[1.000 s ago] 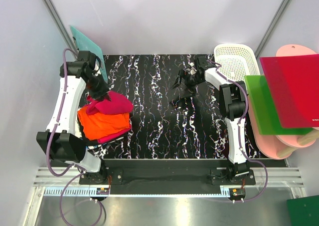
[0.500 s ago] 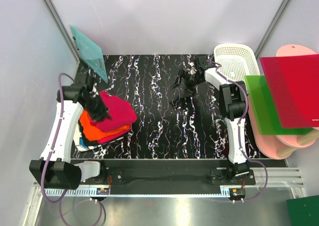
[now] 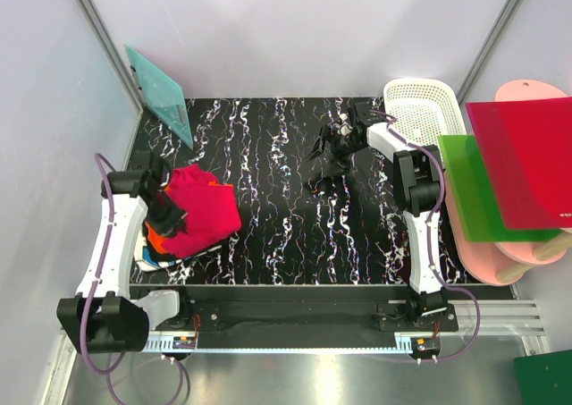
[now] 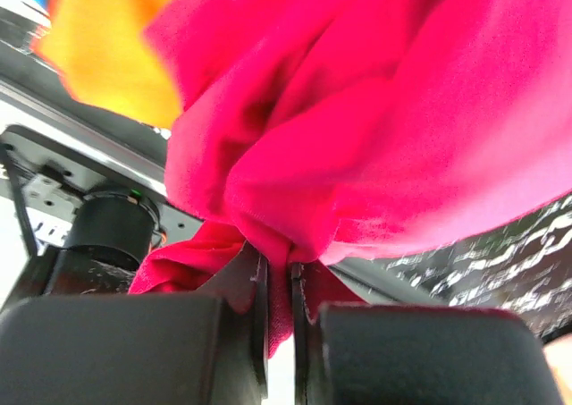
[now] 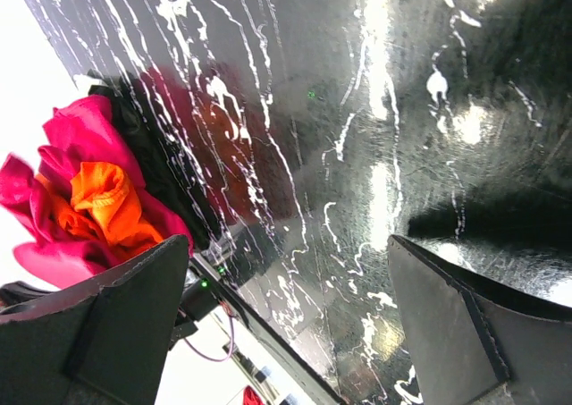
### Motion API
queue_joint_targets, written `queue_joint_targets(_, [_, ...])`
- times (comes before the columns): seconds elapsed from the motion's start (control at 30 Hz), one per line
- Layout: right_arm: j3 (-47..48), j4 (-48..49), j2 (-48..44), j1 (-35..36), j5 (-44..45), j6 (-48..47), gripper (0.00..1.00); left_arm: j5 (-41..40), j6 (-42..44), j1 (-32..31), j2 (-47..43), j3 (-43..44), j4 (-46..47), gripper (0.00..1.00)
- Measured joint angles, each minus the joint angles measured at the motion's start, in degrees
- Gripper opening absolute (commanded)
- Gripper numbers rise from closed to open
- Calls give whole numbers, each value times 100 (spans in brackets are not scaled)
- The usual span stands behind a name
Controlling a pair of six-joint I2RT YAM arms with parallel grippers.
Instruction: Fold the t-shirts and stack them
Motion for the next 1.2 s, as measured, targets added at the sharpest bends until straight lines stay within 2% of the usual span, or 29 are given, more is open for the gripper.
queue_joint_targets(0.23, [-127, 33, 0, 11, -37, 22, 100, -688, -177, 162, 463, 721, -39, 0])
queue_joint_targets(0.53, [-160, 72, 0, 39, -140, 26, 100, -1130, -487, 627, 433, 81, 39, 0])
queue_joint_targets(0.67, [-160, 74, 0, 42, -144, 31, 100, -1239, -570, 756, 424, 61, 39, 1])
queue_joint_targets(0.8, [-160, 76, 0, 44, -146, 39, 100, -1257, -529, 782, 507, 94, 111, 30])
queue_joint_targets(0.83, [-160, 76, 0, 46, -146, 39, 100, -1226, -479, 787, 579, 136, 118, 58])
queue_joint_targets(0.9, [-162, 83, 0, 50, -146, 39, 99, -1174, -345, 793, 752, 254, 146, 99])
queue_joint_targets(1.03, [-197, 116, 0, 70, -170, 42, 100, -1139, -155, 813, 761, 402, 184, 99])
queue_joint_targets(1.2, [-216, 116, 0, 98, -238, 42, 100, -1224, -50, 813, 195, 837, 291, 99])
